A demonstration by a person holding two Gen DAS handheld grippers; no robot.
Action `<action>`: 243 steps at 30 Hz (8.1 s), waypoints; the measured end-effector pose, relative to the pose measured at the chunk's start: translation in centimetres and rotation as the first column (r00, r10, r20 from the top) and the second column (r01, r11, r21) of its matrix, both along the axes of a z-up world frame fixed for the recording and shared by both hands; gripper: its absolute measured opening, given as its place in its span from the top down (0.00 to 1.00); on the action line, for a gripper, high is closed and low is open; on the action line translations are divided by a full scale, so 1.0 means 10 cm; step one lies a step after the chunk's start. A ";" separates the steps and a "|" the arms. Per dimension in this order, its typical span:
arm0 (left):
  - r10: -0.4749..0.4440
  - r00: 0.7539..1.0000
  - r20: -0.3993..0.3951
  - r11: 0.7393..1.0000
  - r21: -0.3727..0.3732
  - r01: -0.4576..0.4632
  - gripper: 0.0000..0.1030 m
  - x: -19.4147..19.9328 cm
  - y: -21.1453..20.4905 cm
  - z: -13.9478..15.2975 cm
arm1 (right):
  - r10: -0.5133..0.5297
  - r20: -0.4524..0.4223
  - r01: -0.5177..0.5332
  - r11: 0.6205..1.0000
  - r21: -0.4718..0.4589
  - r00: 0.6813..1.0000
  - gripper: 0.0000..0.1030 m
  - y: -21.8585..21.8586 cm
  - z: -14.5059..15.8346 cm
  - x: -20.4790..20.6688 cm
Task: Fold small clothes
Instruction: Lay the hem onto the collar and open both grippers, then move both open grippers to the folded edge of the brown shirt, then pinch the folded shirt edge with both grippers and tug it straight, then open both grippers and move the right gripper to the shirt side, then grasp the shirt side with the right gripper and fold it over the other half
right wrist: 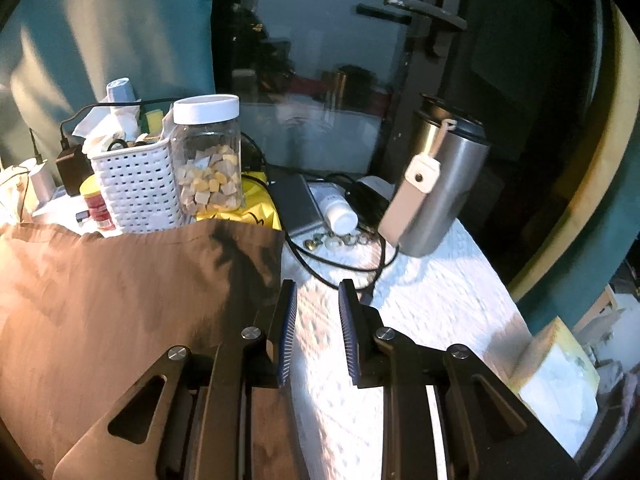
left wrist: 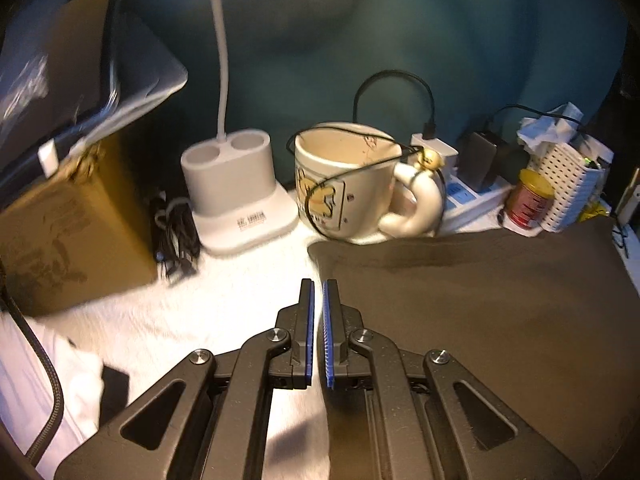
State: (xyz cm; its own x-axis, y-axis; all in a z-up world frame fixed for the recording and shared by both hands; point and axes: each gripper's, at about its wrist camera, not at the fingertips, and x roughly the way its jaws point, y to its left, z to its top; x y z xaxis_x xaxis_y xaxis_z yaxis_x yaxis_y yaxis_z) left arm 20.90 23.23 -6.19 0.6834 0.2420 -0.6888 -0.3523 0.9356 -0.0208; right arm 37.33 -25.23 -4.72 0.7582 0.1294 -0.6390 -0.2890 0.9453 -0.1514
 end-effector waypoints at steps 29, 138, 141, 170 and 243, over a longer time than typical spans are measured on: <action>-0.051 0.999 0.011 0.992 -0.119 0.052 0.59 -1.26 -0.46 -0.04 | 0.015 0.029 -0.015 1.000 0.020 0.999 0.77 -0.21 0.24 -1.13; -0.236 0.972 0.008 0.952 -0.197 0.233 0.88 -2.75 -1.40 -0.45 | -0.015 -0.109 0.033 0.986 0.163 0.994 0.93 -1.03 -0.67 -2.76; -0.223 0.974 0.026 0.943 -0.245 0.223 0.80 -2.77 -1.33 -0.42 | -0.017 -0.107 0.035 0.985 0.171 0.994 0.93 -1.03 -0.68 -2.76; -0.187 0.981 0.055 0.968 -0.159 0.194 0.33 -1.96 -0.84 -0.18 | -0.127 -0.218 0.193 0.930 0.314 0.968 0.46 -1.13 -0.56 -2.81; -0.148 0.983 0.105 0.971 -0.173 0.164 0.33 -1.65 -0.36 -0.07 | 0.333 -0.169 -0.276 0.916 0.292 0.928 0.86 1.05 -0.09 -1.83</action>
